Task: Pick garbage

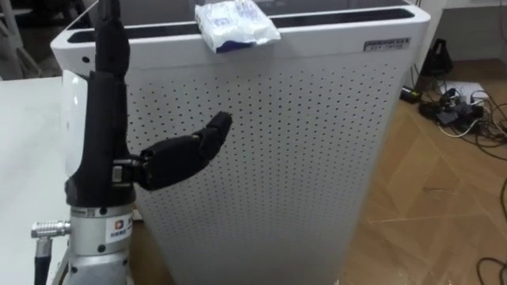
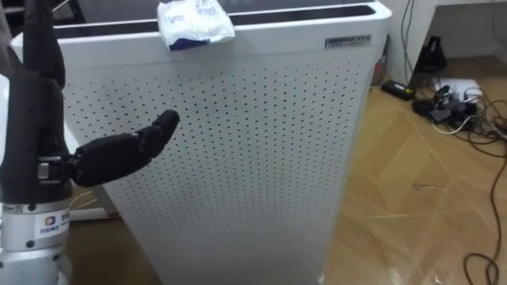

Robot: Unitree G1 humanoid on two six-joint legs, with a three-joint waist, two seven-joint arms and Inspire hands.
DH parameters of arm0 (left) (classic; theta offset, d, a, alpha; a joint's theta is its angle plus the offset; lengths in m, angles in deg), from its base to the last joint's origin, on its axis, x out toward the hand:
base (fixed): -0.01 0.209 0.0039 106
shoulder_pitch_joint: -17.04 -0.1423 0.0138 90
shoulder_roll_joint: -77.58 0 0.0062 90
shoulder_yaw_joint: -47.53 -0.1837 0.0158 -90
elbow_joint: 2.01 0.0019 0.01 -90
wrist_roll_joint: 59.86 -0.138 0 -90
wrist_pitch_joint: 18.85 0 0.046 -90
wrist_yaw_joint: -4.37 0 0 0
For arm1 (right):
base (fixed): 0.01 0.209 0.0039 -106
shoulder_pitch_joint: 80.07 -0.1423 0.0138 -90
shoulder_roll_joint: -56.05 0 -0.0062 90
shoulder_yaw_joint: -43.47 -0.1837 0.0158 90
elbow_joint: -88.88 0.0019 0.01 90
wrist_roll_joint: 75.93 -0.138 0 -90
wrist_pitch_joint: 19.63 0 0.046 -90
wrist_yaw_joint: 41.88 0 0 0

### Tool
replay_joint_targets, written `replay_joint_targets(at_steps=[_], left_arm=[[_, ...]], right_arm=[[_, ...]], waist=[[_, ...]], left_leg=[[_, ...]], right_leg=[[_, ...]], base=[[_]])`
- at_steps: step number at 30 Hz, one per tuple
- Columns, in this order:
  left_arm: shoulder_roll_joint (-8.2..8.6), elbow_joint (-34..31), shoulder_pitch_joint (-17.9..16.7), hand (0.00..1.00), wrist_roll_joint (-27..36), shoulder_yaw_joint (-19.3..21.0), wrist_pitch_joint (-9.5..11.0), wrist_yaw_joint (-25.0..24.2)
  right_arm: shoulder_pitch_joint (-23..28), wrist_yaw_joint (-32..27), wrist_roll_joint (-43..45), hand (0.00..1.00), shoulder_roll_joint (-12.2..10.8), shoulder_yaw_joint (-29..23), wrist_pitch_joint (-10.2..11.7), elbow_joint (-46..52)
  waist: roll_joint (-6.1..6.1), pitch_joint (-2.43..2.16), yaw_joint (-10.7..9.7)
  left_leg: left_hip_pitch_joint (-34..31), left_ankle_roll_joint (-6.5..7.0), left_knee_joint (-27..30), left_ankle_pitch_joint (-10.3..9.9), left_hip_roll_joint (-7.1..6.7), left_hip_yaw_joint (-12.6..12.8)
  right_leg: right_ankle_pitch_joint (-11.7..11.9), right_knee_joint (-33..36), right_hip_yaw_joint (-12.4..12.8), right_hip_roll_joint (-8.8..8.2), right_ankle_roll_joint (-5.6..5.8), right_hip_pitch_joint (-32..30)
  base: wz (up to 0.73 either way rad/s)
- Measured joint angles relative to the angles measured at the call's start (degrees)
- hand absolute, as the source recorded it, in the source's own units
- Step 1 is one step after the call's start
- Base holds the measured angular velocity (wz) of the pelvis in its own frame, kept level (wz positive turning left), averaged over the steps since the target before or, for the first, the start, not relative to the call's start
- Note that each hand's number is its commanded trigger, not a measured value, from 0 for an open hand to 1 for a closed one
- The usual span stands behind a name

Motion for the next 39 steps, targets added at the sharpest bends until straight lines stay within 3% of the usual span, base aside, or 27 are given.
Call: replay_joint_targets(at_steps=[4,7,12,15,17,19,20,21,22,24,26,33,37,39], left_arm=[[-0.35,-0.04,0.18,0.0,-4.41,0.57,0.07,2.37],[-0.84,-0.04,0.21,0.0,-7.77,0.57,0.48,2.81],[-0.86,-0.1,0.48,0.0,-11.76,0.51,2.31,4.04],[-0.93,-0.09,0.71,0.0,-15.48,0.52,3.27,4.44],[-0.92,-0.07,1.51,0.0,-16.75,0.51,3.42,4.55],[-0.93,0.08,2.34,0.0,-16.86,0.51,3.43,4.87],[-1.07,0.07,2.93,0.0,-16.81,0.6,3.25,5.4],[-1.23,0.06,3.29,0.0,-16.82,0.6,3.08,5.71],[-1.83,0.07,3.69,0.0,-16.8,0.6,2.86,6.09],[-1.99,0.03,3.41,0.0,-16.85,0.43,2.82,5.97],[-2.31,0.04,3.38,0.0,-17.04,0.45,2.79,5.93],[-2.77,0.05,3.31,0.0,-18.6,0.34,2.17,5.69],[-2.78,0.28,3.3,0.0,-19.13,-0.08,0.46,5.04],[-2.81,1.04,3.3,0.0,-19.12,-0.09,-0.21,4.28]], right_arm=[[0.58,-0.49,0.8,1.0,0.28,-0.05,-0.18,1.43],[0.55,-0.49,1.01,1.0,0.3,-0.04,-0.19,0.96],[0.58,-0.75,0.75,1.0,0.32,0.0,-0.21,1.08],[0.46,-1.1,1.05,1.0,0.62,-0.04,-0.2,1.12],[0.46,-1.06,1.01,1.0,0.59,-0.05,-0.21,1.12],[0.48,-0.97,1.42,1.0,0.61,-0.05,-0.22,1.22],[0.49,-0.53,1.38,1.0,0.61,-0.04,-0.22,1.92],[0.49,-0.21,1.29,1.0,0.64,-0.06,-0.21,2.51],[0.42,0.5,1.01,1.0,0.66,-0.07,-0.2,3.5],[0.47,0.8,1.09,1.0,0.61,-0.24,-0.24,3.38],[0.45,2.02,1.06,1.0,0.53,-0.21,-0.26,3.19],[-0.18,4.08,1.1,1.0,0.48,-0.15,-0.28,2.84],[-0.06,4.48,2.01,1.0,0.58,-0.1,-0.29,2.83],[-0.04,4.63,3.59,1.0,0.79,-0.22,-0.51,2.84]], waist=[[1.65,-0.58,-0.03],[1.88,-0.34,0.08],[1.95,-0.17,0.38],[1.81,-0.13,1.38],[2.36,-0.37,1.74],[3.34,-0.45,1.78],[3.42,-0.44,1.93],[3.45,-0.27,1.76],[3.23,0.22,1.56],[2.93,-0.24,1.02],[2.85,-0.28,0.9],[2.76,-0.21,1.19],[2.06,0.22,1.14],[2.09,0.21,0.94]], left_leg=[[0.1,0.25,1.15,-1.0,-0.26,-0.01],[0.81,0.45,1.2,-1.14,-0.66,-0.01],[1.67,1.49,1.21,-2.65,-1.76,2.67],[2.31,2.81,1.37,-3.71,-2.54,3.37],[2.71,3.54,1.31,-4.46,-2.24,3.27],[4.03,3.77,0.72,-4.69,-1.4,2.67],[4.52,3.73,-0.04,-4.66,-1.12,2.49],[4.53,3.73,-0.03,-4.66,-0.97,2.45],[4.47,3.72,0.07,-4.67,-0.93,2.51],[4.4,3.49,-0.5,-4.59,-0.71,2.2],[5.69,3.11,-2.7,-4.0,-0.59,1.63],[8.42,3.04,-5.72,-3.89,-0.6,1.32],[8.78,3.03,-6.15,-3.89,-0.65,1.34],[9.55,3.03,-6.79,-3.89,-0.67,1.48]], right_leg=[[-0.2,0.07,-0.22,-0.18,0.37,0.79],[-0.47,0.26,-0.17,-0.68,0.83,1.48],[-2.55,1.41,-0.71,-2.54,1.9,1.55],[-3.06,5.25,-3.35,-4.4,3.22,0.59],[-1.49,11.32,-5.57,-5.1,5.81,-2.05],[-0.24,15.34,-4.69,-5.04,7.63,-3.92],[-0.51,12.58,-4.28,-5.2,7.84,-5.5],[-0.37,10.51,-3.99,-5.29,7.83,-6.27],[2.86,5.98,-3.85,-5.94,7.17,-8.17],[4.41,4.28,-5.15,-6.02,6.83,-8.4],[5.76,0.41,-5.97,-5.02,6.75,-6.15],[7.45,-5.5,-6.37,-4.27,6.77,-1.59],[7.72,-7.59,-6.34,-4.12,6.54,-0.35],[7.83,-8.21,-6.28,-4.11,6.52,0.31]], base=[[0.03],[-0.02],[-0.05],[-0.07],[0.0],[-0.08],[-0.14],[-0.04],[0.17],[0.08],[0.04],[0.02],[0.01],[-0.03]])
